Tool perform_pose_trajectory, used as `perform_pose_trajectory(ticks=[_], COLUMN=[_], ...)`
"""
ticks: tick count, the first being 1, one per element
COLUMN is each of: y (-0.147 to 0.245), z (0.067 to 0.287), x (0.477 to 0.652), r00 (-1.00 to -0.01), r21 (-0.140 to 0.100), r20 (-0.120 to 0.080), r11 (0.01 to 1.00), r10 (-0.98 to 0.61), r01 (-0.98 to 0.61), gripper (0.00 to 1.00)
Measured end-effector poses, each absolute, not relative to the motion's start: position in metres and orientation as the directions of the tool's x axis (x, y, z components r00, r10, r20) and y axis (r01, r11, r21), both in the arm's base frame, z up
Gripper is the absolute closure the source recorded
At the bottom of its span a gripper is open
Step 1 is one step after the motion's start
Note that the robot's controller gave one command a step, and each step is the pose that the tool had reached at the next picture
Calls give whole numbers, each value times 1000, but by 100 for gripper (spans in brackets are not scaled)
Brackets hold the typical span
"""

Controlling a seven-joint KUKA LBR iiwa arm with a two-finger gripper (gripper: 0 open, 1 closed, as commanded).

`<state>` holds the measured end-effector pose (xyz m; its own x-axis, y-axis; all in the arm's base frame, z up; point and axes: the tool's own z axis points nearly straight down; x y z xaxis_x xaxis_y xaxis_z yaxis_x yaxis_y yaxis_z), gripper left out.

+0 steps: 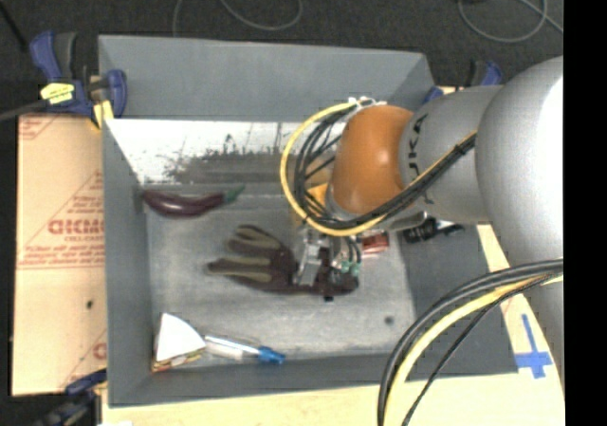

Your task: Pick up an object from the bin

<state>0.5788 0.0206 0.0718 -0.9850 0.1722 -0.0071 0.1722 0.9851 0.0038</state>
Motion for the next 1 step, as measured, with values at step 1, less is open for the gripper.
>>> perform_pose_trajectory(ticks=[1], y=[21], z=[72], x=[579], r00=[-985], r21=[4], r20=[-7], r11=[985], r10=[172], r01=[172], gripper=[100])
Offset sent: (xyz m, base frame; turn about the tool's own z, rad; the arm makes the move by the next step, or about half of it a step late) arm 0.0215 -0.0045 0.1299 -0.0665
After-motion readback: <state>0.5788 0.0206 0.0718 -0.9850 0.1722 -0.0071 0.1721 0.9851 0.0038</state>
